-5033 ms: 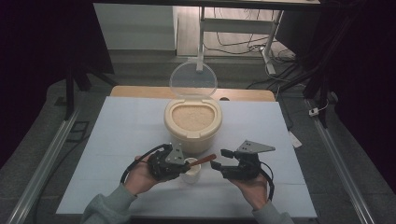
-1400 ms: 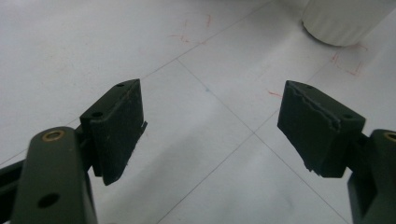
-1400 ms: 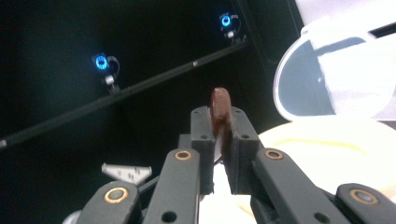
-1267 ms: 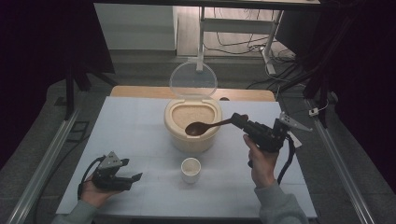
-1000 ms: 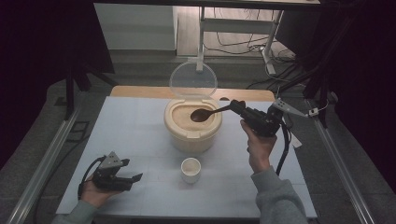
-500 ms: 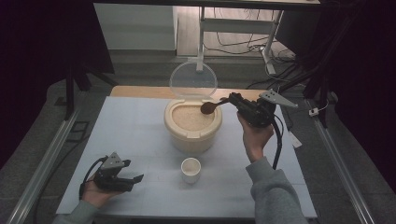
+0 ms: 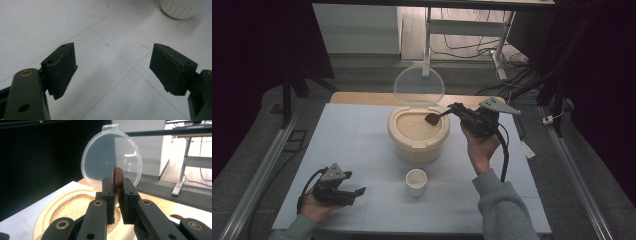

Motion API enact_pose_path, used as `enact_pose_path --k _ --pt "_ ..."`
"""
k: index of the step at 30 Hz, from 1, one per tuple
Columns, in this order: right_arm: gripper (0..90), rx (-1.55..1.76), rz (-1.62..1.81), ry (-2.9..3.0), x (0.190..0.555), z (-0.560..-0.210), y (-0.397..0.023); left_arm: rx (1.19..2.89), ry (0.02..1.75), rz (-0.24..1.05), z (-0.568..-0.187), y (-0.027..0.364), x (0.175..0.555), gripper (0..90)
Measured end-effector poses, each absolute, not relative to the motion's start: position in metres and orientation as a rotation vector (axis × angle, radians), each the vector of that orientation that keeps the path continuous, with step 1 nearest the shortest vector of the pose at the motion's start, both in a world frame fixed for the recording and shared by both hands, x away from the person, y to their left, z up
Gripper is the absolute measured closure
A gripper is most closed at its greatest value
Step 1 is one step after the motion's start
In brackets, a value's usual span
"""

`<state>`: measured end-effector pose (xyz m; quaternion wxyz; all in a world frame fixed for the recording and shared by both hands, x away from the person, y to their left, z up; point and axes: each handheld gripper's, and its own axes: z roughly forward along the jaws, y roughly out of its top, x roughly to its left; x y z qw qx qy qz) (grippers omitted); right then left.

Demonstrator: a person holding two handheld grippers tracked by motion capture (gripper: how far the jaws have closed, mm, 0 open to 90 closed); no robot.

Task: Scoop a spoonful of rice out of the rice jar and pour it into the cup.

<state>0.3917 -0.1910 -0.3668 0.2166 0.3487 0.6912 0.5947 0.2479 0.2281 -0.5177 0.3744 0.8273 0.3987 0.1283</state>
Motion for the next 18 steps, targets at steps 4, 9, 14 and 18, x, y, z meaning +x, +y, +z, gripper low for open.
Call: enact_pose_path --k 4,9,14,18 --pt "82.8 1.011 1.670 1.956 0.395 -0.376 -0.184 2.117 1.020 0.330 -0.517 0.228 0.247 20.9" --pt "82.8 1.136 1.732 1.973 0.401 -0.385 -0.183 2.121 1.019 0.329 -0.518 0.228 0.248 20.9" --pt "82.7 1.293 1.814 1.951 0.407 -0.393 -0.186 2.120 1.018 0.330 -0.518 0.228 0.248 20.9" --pt "82.7 1.410 1.871 1.943 0.411 -0.398 -0.190 2.122 1.016 0.331 -0.518 0.227 0.248 20.9"
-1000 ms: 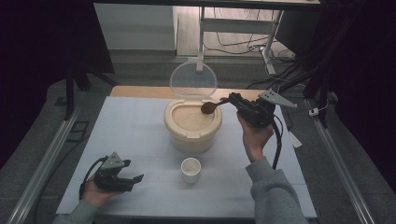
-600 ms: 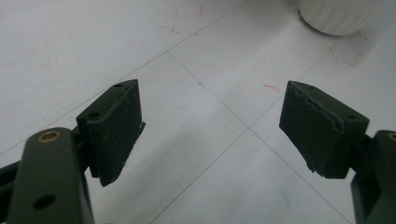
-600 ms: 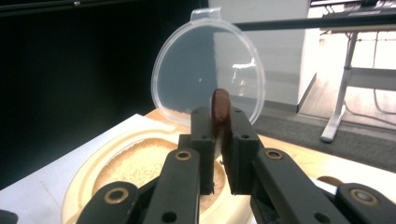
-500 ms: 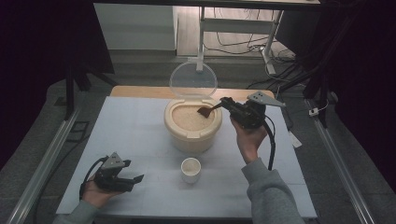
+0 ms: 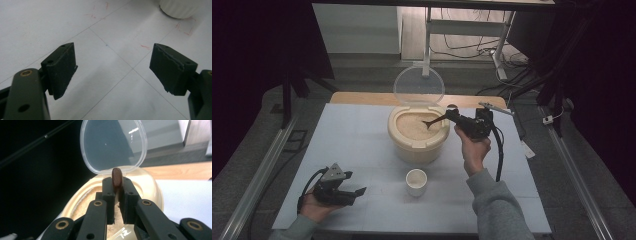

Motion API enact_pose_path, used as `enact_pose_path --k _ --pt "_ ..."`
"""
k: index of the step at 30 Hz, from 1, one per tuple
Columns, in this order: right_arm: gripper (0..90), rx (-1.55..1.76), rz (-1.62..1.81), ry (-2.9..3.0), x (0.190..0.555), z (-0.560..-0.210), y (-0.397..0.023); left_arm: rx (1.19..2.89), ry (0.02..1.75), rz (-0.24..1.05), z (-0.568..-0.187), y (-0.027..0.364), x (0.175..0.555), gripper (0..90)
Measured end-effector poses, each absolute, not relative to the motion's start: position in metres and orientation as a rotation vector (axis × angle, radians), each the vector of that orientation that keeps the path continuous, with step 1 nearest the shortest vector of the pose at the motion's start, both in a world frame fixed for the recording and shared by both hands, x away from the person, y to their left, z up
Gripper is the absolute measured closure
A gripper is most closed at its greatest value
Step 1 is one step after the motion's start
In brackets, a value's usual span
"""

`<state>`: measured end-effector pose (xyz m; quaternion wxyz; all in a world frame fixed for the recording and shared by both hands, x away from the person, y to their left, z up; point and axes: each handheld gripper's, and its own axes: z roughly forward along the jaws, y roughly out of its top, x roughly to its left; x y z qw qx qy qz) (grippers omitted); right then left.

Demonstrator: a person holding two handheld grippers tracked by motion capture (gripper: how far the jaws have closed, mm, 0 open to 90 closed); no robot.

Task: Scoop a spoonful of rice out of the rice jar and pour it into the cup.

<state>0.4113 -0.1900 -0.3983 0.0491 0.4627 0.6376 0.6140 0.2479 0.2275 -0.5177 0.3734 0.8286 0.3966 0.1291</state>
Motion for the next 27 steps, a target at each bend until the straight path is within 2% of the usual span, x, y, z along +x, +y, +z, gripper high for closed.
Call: enact_pose_path --k 9,27 --pt "82.8 1.675 2.003 1.861 0.420 -0.412 -0.205 2.123 1.015 0.331 -0.518 0.228 0.248 21.0" --pt "82.8 1.844 2.110 1.785 0.424 -0.416 -0.224 2.126 1.008 0.333 -0.517 0.226 0.248 21.2"
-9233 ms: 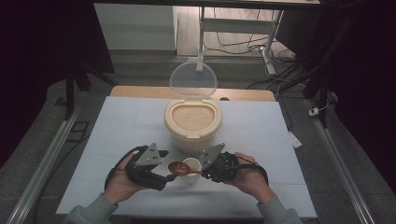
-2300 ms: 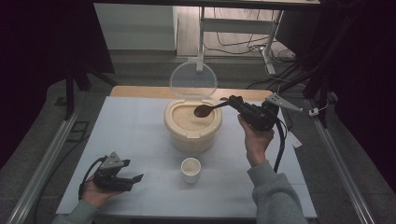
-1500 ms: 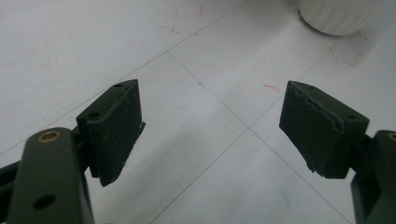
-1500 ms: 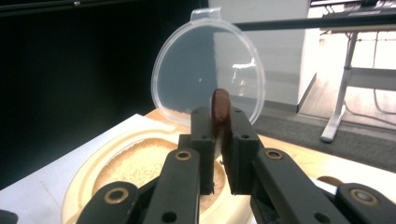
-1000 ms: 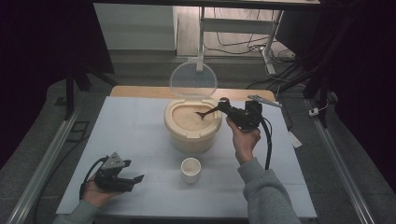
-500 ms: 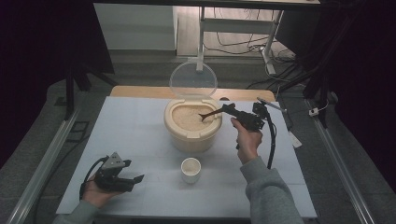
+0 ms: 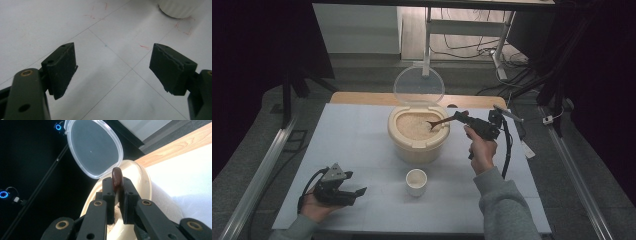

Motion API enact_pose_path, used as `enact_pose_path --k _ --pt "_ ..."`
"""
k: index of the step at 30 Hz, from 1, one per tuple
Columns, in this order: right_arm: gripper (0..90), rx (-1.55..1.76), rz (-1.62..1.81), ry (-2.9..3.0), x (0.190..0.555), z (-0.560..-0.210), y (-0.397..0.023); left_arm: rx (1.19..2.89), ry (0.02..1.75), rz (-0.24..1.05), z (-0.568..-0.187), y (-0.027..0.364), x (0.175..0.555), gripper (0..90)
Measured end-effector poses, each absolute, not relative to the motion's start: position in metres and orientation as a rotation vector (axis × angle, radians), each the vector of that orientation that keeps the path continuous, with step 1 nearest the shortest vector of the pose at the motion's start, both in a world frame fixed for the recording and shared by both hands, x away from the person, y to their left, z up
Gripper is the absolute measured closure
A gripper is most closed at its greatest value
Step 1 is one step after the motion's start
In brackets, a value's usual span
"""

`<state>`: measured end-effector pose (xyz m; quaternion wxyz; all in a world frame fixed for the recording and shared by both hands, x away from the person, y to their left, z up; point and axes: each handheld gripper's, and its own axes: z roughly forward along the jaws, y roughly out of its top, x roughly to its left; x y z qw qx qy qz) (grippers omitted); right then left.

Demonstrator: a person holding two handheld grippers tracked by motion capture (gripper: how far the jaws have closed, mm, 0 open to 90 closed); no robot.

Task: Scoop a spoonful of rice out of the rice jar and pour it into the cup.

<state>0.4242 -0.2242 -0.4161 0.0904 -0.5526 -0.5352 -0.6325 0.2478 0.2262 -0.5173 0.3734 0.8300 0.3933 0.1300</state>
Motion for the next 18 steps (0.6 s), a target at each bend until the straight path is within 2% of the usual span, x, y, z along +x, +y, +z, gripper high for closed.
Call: enact_pose_path --k 18 --pt "82.8 -1.636 -1.889 -1.492 0.4248 -0.4144 -0.2335 2.137 1.004 0.346 -0.5175 0.2252 0.2474 21.5"
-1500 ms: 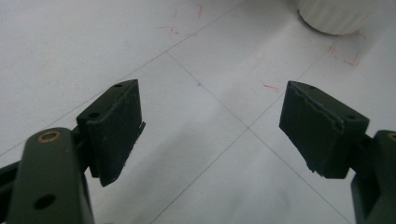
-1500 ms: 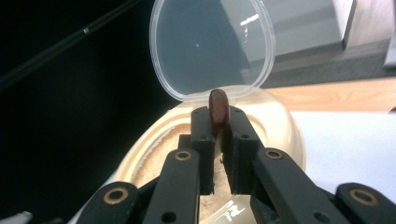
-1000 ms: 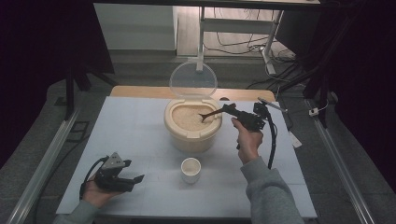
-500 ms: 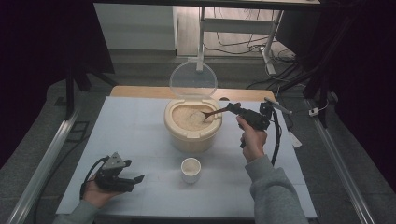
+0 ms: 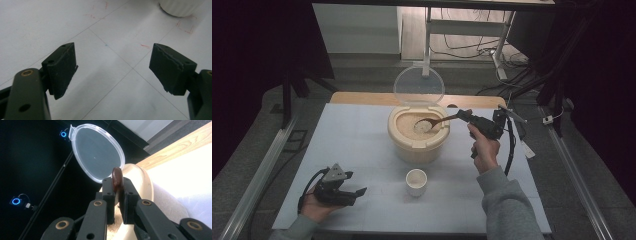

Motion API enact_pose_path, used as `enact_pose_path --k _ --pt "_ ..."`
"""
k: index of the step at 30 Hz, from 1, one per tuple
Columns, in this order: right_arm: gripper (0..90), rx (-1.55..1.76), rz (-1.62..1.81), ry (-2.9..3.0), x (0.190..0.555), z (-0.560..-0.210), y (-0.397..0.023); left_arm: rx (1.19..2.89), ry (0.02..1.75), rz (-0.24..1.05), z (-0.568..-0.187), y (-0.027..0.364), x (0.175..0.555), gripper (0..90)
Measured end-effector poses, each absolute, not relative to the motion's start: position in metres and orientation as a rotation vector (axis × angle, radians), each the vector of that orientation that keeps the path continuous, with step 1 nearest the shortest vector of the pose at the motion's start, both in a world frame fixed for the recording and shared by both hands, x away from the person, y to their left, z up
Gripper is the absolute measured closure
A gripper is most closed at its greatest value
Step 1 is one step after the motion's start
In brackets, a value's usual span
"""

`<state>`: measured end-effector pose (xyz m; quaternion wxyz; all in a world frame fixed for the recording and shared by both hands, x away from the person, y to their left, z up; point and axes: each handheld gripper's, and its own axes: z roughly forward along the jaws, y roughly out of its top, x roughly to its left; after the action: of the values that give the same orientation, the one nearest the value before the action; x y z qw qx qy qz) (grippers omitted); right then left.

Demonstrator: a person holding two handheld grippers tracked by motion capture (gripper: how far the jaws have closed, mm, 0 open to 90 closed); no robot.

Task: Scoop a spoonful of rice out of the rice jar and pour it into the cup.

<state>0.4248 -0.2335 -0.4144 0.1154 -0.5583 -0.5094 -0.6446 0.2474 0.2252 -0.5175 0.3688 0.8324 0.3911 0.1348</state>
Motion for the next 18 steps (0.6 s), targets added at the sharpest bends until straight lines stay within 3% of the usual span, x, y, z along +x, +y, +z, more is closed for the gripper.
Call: enact_pose_path --k 18 --pt "82.8 -1.606 -1.909 -1.447 0.4234 -0.4100 -0.2383 2.142 1.001 0.348 -0.5179 0.2252 0.2477 21.5"
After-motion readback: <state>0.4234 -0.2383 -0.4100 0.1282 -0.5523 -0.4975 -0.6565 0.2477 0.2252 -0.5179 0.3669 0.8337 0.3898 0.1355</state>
